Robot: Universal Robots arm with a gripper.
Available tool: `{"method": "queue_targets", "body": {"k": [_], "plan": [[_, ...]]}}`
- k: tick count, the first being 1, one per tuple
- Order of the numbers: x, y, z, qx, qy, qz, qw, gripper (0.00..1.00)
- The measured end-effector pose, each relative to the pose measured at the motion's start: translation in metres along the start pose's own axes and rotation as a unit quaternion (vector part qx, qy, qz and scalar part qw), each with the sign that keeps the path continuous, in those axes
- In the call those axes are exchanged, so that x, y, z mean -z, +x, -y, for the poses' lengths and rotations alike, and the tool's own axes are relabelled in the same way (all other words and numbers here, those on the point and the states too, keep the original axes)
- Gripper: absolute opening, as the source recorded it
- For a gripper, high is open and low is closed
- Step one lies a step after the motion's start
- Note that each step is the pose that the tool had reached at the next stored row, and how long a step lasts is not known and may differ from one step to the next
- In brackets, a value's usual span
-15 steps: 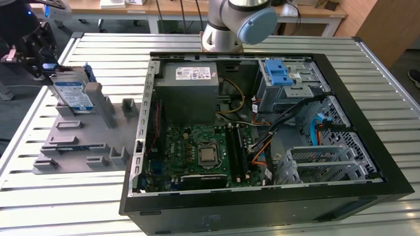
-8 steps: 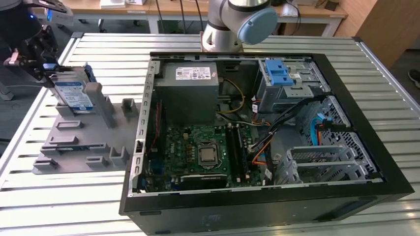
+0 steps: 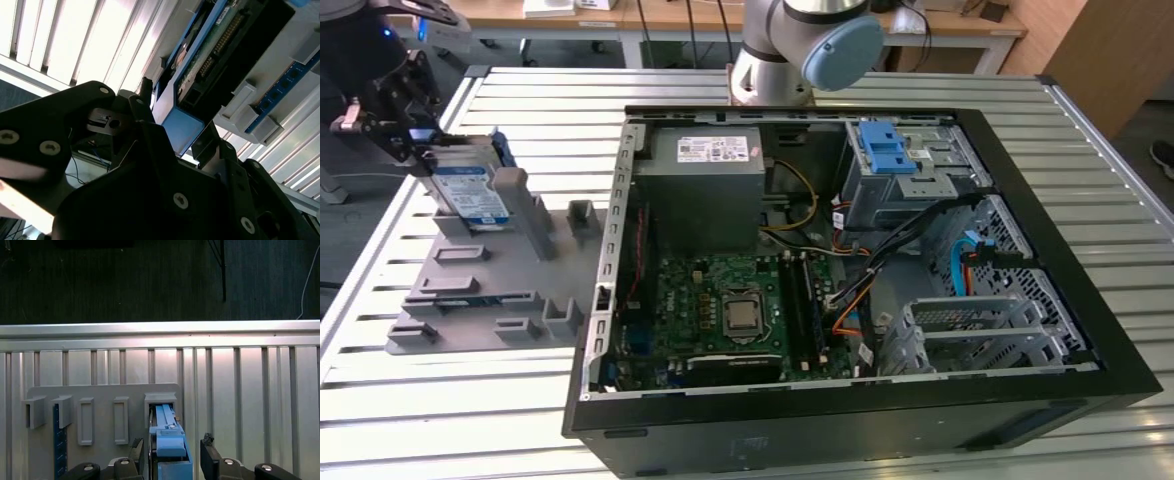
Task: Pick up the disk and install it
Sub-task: 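Pick up the disk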
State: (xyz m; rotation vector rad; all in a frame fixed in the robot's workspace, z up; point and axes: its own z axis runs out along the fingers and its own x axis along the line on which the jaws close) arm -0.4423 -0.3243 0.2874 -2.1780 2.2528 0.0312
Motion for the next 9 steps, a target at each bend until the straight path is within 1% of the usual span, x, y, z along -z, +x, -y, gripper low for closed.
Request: {"method": "queue_targets", "body": {"k": [7,9], "plan": [[-0.0003,0.0006,0.0000,0.000,-0.0006,0.0000,1.0000,0.56],[0.0006,0.0007,0.0000,0.000,-0.0008,-0.0001,1.0000,0.56]]}}
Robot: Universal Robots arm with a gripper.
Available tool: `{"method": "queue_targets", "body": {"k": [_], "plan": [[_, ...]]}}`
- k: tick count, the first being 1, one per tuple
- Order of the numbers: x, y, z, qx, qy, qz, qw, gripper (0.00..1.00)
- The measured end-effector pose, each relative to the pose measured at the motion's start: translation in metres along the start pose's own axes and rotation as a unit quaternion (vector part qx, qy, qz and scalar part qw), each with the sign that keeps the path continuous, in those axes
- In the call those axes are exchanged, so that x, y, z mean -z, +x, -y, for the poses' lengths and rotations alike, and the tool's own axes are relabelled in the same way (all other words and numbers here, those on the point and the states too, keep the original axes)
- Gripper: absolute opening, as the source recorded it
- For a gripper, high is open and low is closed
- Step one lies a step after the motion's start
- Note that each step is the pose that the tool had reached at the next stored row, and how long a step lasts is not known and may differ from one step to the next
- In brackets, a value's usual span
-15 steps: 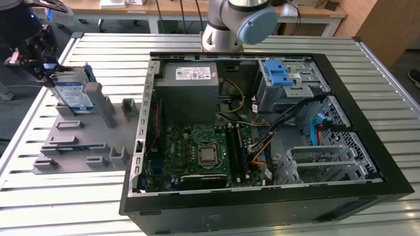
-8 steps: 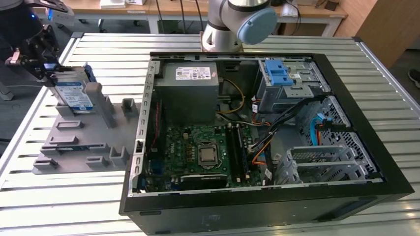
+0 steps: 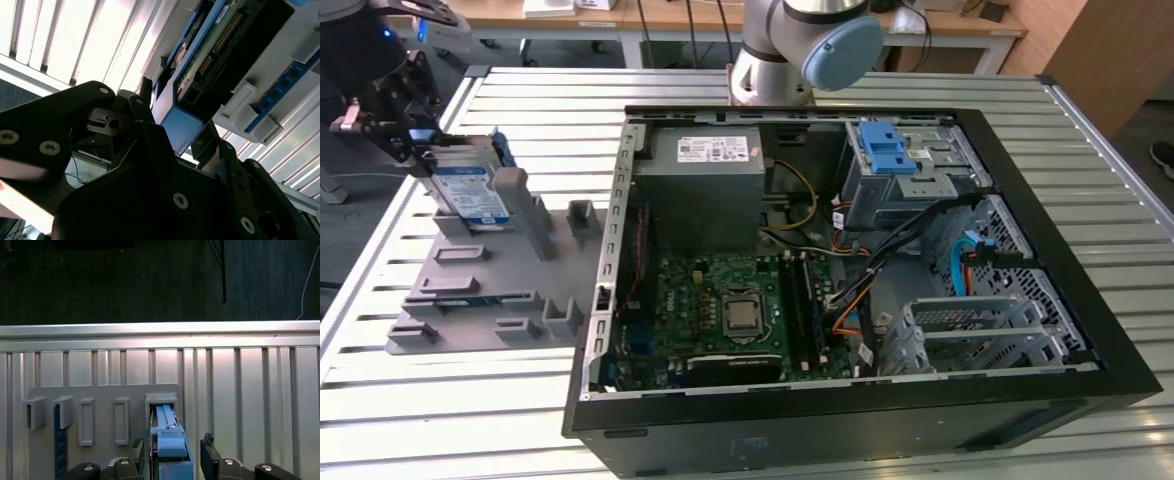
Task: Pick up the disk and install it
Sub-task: 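Pick up the disk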
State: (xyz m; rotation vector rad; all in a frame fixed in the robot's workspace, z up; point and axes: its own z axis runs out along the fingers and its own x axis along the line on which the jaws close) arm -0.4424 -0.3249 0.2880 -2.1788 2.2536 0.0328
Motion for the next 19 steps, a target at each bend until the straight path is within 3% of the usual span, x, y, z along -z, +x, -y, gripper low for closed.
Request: {"method": "queue_targets", "body": {"k": [19], "plan": [[0.0000,0.0021,0.0000,0.007,0.0000,-0.0007,1.0000,0.56]]}}
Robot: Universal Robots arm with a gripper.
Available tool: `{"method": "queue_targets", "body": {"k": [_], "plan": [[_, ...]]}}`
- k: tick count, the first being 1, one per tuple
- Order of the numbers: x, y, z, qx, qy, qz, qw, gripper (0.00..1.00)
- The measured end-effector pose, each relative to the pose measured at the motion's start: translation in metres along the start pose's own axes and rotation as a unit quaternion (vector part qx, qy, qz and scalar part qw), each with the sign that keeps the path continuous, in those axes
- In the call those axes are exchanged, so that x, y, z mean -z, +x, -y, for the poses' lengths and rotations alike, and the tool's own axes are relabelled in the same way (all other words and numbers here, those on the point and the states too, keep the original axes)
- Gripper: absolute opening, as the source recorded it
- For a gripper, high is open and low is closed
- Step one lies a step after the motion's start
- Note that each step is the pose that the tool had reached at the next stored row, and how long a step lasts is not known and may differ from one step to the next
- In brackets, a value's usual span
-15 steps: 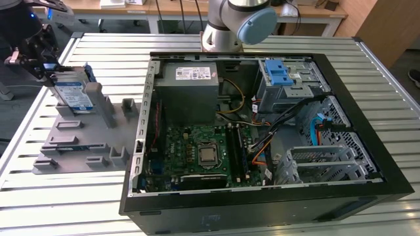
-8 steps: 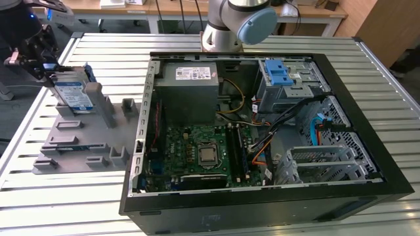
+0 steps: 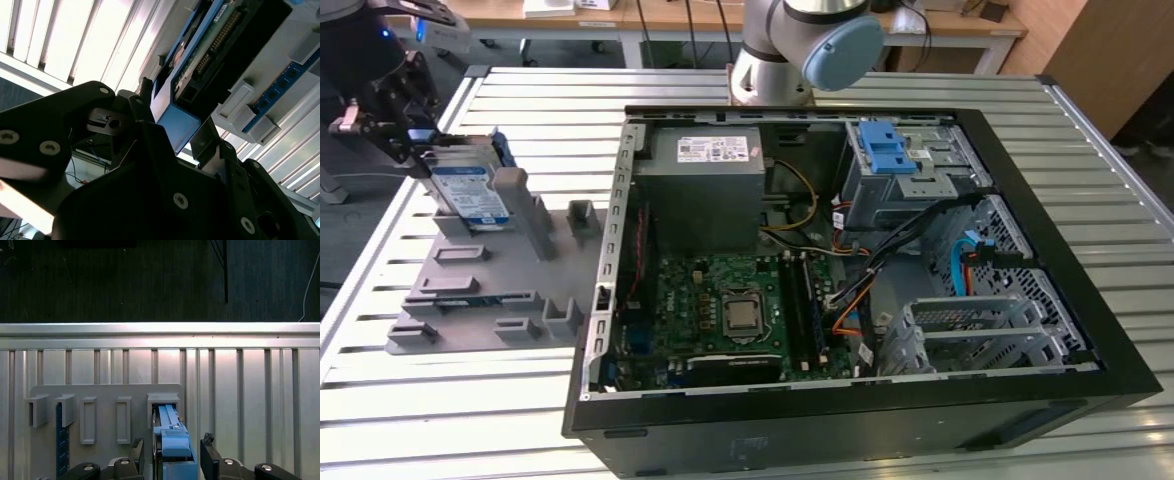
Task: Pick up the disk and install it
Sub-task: 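Pick up the disk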
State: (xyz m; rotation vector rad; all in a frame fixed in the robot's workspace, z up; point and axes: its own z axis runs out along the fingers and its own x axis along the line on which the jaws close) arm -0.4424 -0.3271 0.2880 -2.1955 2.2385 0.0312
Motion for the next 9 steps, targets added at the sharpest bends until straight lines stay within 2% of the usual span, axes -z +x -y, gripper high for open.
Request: {"method": "queue_targets", "body": {"k": [3,4,5,6,9], "plan": [[0.0000,0.0000,0.0000,0.000,0.0000,0.0000,1.0000,0.55],[0.0000,0.0000,0.0000,0.000,0.0000,0.0000,1.0000,0.49],[0.0000,0.0000,0.0000,0.000,0.0000,0.0000,1.0000,0.49],[-0.0001,0.0000,0.0000,0.000,0.0000,0.0000,1.0000,0.42],[-0.0001,0.0000,0.0000,0.000,0.0000,0.0000,1.0000,0.42]]}}
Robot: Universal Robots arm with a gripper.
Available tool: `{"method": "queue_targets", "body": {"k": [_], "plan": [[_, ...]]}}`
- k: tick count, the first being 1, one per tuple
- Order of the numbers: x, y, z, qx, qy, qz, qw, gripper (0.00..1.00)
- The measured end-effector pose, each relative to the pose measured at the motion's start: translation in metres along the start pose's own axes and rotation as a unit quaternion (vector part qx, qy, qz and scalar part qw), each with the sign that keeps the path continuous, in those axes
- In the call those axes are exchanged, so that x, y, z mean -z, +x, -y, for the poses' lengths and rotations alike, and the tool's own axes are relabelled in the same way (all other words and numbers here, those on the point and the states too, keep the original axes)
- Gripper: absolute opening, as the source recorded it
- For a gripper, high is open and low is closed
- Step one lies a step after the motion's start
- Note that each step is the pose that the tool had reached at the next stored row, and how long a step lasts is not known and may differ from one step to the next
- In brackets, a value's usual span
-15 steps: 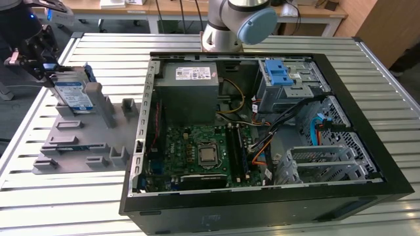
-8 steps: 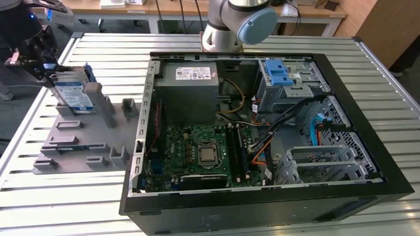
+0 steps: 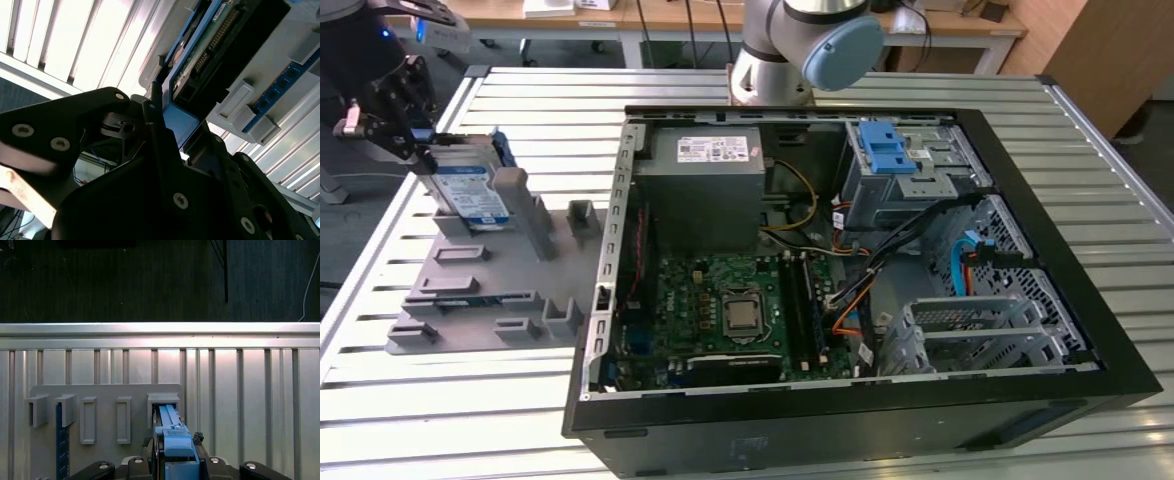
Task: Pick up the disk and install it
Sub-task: 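Pick up the disk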
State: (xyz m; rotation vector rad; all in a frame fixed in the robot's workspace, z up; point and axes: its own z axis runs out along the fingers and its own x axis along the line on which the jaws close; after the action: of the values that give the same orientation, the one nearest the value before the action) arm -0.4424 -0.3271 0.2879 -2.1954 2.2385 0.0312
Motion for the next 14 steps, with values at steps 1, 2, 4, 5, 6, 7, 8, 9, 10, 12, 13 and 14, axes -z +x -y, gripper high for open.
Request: {"method": "queue_targets", "body": {"k": [1,2,4,5,6,7,8,9,10,12,13,14], "plan": [[0.0000,0.0000,0.0000,0.000,0.0000,0.0000,1.0000,0.42],[0.0000,0.0000,0.0000,0.000,0.0000,0.0000,1.0000,0.42],[0.0000,0.0000,0.0000,0.000,0.0000,0.0000,1.0000,0.42],[0.0000,0.0000,0.0000,0.000,0.0000,0.0000,1.0000,0.42],[0.0001,0.0000,0.0000,0.000,0.0001,0.0001,1.0000,0.42],[0.0003,0.0000,0.0000,0.000,0.0001,0.0001,1.0000,0.42],[0.0005,0.0000,0.0000,0.000,0.0001,0.0000,1.0000,0.44],[0.0008,0.0000,0.0000,0.000,0.0000,0.0000,1.0000,0.44],[0.0008,0.0000,0.0000,0.000,0.0000,0.0000,1.0000,0.49],[0.0008,0.0000,0.0000,0.000,0.0000,-0.0015,1.0000,0.49],[0.0008,0.0001,0.0000,0.000,0.0000,-0.0023,1.0000,0.49],[0.0009,0.0001,0.0000,0.000,0.0000,-0.0026,1.0000,0.49]]}}
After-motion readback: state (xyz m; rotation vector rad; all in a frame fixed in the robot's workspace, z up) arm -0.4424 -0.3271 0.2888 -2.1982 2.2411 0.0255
